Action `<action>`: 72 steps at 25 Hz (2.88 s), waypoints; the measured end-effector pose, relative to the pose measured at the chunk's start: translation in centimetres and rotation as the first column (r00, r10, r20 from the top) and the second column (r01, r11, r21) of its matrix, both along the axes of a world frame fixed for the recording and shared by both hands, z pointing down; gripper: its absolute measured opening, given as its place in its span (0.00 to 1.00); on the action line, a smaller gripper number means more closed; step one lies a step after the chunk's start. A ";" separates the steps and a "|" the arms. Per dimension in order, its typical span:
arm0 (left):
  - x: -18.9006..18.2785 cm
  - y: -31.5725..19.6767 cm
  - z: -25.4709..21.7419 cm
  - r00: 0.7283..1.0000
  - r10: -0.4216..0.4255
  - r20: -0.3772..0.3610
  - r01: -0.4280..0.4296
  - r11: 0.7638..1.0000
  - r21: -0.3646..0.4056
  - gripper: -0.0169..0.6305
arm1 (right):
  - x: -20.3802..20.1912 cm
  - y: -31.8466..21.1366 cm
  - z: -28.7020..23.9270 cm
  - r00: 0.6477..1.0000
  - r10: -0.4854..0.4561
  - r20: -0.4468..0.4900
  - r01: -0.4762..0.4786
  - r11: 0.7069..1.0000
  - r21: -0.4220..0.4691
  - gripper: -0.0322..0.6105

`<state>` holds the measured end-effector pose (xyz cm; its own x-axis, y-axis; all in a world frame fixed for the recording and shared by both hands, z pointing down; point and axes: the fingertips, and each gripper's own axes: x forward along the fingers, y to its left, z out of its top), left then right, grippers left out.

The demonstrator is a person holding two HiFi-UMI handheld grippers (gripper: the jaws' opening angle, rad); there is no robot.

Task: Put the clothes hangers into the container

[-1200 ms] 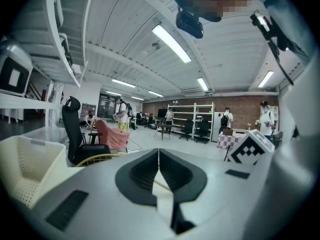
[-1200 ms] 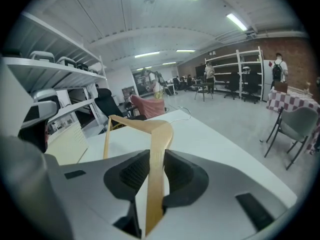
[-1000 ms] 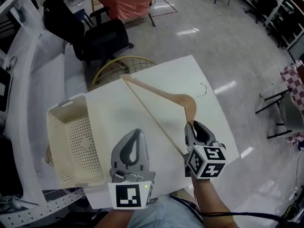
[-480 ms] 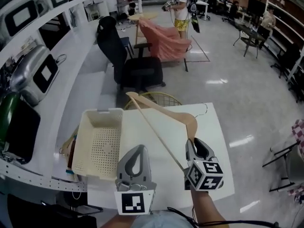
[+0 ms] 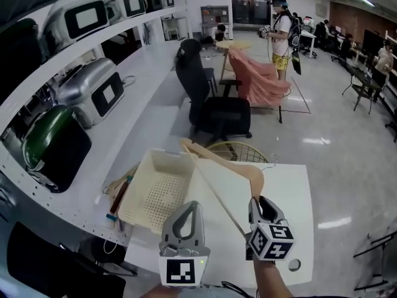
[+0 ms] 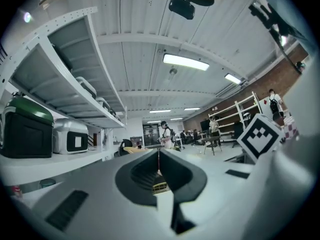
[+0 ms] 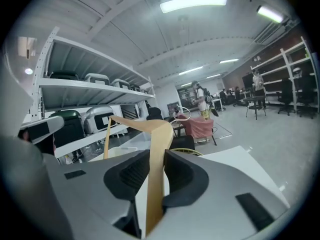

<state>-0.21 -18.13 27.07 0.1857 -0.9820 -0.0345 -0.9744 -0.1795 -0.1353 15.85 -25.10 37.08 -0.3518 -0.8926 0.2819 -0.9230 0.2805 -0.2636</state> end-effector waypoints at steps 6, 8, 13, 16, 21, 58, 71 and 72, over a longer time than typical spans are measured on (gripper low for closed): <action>-1.5 -0.3 -0.4 1.000 -0.009 -0.002 0.009 1.000 0.020 0.05 | -2.0 -0.6 -0.5 1.000 -0.029 -0.012 0.029 1.000 0.012 0.20; -2.3 -0.5 -0.2 1.000 -0.007 -0.015 0.007 1.000 0.018 0.05 | -2.8 -0.7 -0.4 0.999 -0.028 -0.024 0.028 1.000 0.007 0.20; -6.9 -1.7 1.1 0.999 0.002 -0.050 -0.002 1.000 0.003 0.05 | -6.5 -1.6 0.5 0.998 -0.002 -0.057 0.002 1.000 -0.004 0.20; -9.8 -2.1 1.5 0.998 0.032 -0.048 -0.032 0.999 -0.002 0.05 | -8.7 -1.4 0.8 0.997 0.030 -0.076 -0.031 0.999 -0.014 0.20; -14.4 -2.5 1.4 0.992 0.092 -0.082 -0.092 0.996 -0.002 0.05 | -12.6 -0.4 0.8 0.989 0.089 -0.114 -0.092 0.995 -0.029 0.20; -23.6 -5.1 4.5 0.899 0.395 -0.189 -0.412 0.909 -0.062 0.05 | -24.5 0.5 8.5 0.926 0.159 -0.343 -0.282 0.895 -0.346 0.21; -24.1 -4.5 3.6 0.904 0.392 -0.169 -0.403 0.914 -0.037 0.05 | -25.3 -0.2 6.3 0.953 0.143 -0.266 -0.220 0.933 -0.286 0.25; -24.1 -4.4 3.6 0.905 0.391 -0.168 -0.402 0.915 -0.035 0.05 | -25.4 -0.1 6.1 0.955 0.142 -0.260 -0.215 0.936 -0.278 0.25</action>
